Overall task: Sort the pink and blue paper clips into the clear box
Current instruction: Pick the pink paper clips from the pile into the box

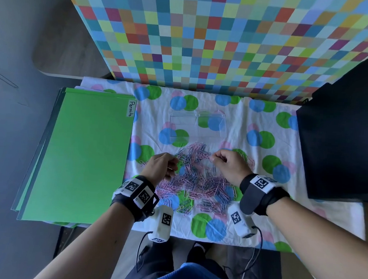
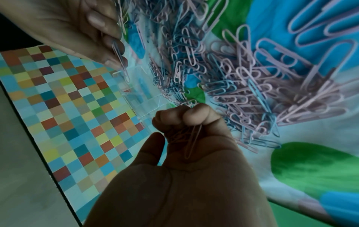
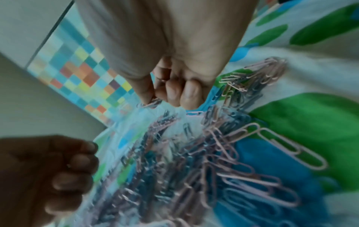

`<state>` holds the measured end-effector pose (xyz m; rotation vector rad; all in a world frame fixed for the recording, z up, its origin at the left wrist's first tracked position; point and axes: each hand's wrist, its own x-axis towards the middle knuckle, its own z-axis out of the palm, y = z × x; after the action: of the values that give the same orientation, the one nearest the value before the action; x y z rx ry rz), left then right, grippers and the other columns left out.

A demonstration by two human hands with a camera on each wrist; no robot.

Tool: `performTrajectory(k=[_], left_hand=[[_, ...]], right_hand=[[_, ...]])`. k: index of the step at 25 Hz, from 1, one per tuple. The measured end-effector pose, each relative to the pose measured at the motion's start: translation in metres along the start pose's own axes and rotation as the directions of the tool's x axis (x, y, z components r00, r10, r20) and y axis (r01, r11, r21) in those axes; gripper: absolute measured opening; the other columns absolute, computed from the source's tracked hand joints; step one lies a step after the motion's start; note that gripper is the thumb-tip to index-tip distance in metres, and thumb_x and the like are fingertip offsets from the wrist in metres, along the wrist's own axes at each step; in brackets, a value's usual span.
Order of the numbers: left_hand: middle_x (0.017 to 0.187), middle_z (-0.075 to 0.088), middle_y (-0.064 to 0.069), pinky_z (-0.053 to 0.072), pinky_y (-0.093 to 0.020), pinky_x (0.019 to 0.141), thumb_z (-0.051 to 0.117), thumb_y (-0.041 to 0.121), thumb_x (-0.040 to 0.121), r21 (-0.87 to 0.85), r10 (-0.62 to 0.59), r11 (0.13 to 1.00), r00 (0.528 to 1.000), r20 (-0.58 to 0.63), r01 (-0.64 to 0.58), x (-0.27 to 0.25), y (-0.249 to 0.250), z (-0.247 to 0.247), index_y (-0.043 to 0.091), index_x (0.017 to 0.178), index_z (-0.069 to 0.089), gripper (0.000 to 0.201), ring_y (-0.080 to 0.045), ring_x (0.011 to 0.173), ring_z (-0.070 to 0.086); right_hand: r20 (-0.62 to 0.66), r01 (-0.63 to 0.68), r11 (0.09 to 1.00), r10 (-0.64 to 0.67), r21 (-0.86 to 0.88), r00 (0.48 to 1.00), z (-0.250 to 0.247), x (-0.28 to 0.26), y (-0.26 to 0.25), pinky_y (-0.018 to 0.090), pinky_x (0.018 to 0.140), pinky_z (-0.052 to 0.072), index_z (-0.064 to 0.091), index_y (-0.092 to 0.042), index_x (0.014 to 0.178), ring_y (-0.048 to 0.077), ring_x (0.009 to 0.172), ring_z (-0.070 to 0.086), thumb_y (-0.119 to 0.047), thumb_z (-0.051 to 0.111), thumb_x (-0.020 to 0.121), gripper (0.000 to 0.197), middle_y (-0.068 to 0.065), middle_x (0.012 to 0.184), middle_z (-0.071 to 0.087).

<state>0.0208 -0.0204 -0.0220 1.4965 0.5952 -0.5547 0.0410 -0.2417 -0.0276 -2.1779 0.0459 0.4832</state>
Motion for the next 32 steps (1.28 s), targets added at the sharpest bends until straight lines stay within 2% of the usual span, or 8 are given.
performTrajectory(k=[3, 7, 18, 20, 22, 25, 28, 32], left_hand=[[0.060, 0.055, -0.005, 0.034, -0.024, 0.047, 0.045, 0.010, 0.091, -0.042, -0.010, 0.999, 1.000, 0.018, 0.010, -0.001, 0.003, 0.008, 0.007, 0.073, 0.059, 0.023, -0.016, 0.046, 0.048], [0.064, 0.057, -0.005, 0.034, -0.023, 0.047, 0.047, 0.009, 0.091, -0.044, -0.012, 0.999, 0.999, 0.038, 0.013, -0.002, 0.004, 0.014, 0.008, 0.075, 0.060, 0.020, -0.016, 0.049, 0.049], [0.078, 0.065, -0.002, 0.044, -0.022, 0.053, 0.059, 0.019, 0.090, 0.328, 0.181, 0.917, 0.970, 0.165, -0.227, -0.001, 0.011, 0.052, 0.013, 0.094, 0.066, 0.010, -0.010, 0.057, 0.055], [0.077, 0.063, -0.004, 0.043, -0.023, 0.050, 0.055, 0.021, 0.093, 0.220, 0.151, 0.958, 0.976, 0.158, -0.184, 0.001, 0.009, 0.054, 0.008, 0.095, 0.066, 0.018, -0.011, 0.056, 0.054], [0.074, 0.061, -0.007, 0.045, -0.024, 0.050, 0.047, 0.031, 0.097, -0.082, 0.029, 0.996, 0.988, 0.150, -0.017, 0.000, 0.010, 0.058, 0.006, 0.090, 0.064, 0.032, -0.014, 0.056, 0.057], [0.071, 0.065, -0.011, 0.052, -0.026, 0.053, 0.030, 0.047, 0.099, -0.489, -0.119, 0.847, 0.970, 0.212, 0.211, -0.007, 0.014, 0.061, 0.003, 0.084, 0.064, 0.058, -0.019, 0.059, 0.063], [0.064, 0.067, -0.009, 0.051, -0.025, 0.054, 0.024, 0.041, 0.101, -0.615, -0.121, 0.748, 0.963, 0.240, 0.248, -0.010, 0.019, 0.058, 0.004, 0.076, 0.064, 0.060, -0.019, 0.055, 0.065], [0.069, 0.068, -0.012, 0.053, -0.035, 0.066, 0.024, 0.031, 0.101, -0.618, -0.119, 0.752, 0.969, 0.216, 0.230, -0.009, 0.027, 0.052, 0.002, 0.088, 0.059, 0.047, -0.021, 0.061, 0.066]], right_hand=[[0.084, -0.114, 0.966, 0.097, 0.230, 0.992, -0.004, 0.000, -0.007, 0.012, 0.042, 0.029, 0.062, -0.016, 0.080, 0.000, 0.042, 0.038, -0.017, 0.059, 0.093, 0.013, -0.010, 0.055, 0.043], [0.191, -0.295, 0.799, 0.227, 0.524, 0.955, -0.006, -0.004, -0.014, 0.018, 0.038, 0.021, 0.057, -0.007, 0.084, 0.009, 0.042, 0.027, -0.006, 0.054, 0.094, 0.011, 0.000, 0.056, 0.036], [0.260, -0.334, 0.736, 0.218, 0.589, 0.941, -0.002, -0.014, -0.024, 0.021, 0.040, 0.024, 0.057, -0.004, 0.087, 0.008, 0.043, 0.029, -0.010, 0.056, 0.093, 0.008, -0.002, 0.056, 0.040], [0.235, -0.309, 0.770, 0.211, 0.558, 0.949, -0.003, -0.015, -0.026, 0.021, 0.040, 0.026, 0.059, -0.007, 0.085, 0.009, 0.043, 0.030, -0.015, 0.058, 0.093, 0.012, -0.003, 0.055, 0.038], [0.149, -0.222, 0.868, 0.172, 0.445, 0.974, 0.001, -0.016, -0.032, 0.024, 0.044, 0.030, 0.062, -0.012, 0.081, 0.010, 0.045, 0.036, -0.021, 0.061, 0.091, 0.014, -0.006, 0.054, 0.044], [0.044, 0.002, 0.999, -0.004, 0.049, 0.999, 0.008, -0.018, -0.048, 0.024, 0.062, 0.048, 0.070, -0.015, 0.091, 0.007, 0.068, 0.062, -0.026, 0.061, 0.090, 0.014, -0.003, 0.077, 0.070], [0.088, 0.133, 0.985, -0.124, -0.107, 0.988, 0.006, -0.021, -0.070, 0.017, 0.085, 0.045, 0.063, -0.015, 0.120, 0.012, 0.101, 0.063, -0.015, 0.051, 0.091, 0.031, 0.002, 0.112, 0.069], [0.126, 0.224, 0.966, -0.208, -0.132, 0.970, -0.014, -0.023, -0.090, 0.021, 0.099, 0.042, 0.049, -0.013, 0.134, 0.014, 0.115, 0.058, -0.013, 0.043, 0.094, 0.041, 0.004, 0.124, 0.064]])
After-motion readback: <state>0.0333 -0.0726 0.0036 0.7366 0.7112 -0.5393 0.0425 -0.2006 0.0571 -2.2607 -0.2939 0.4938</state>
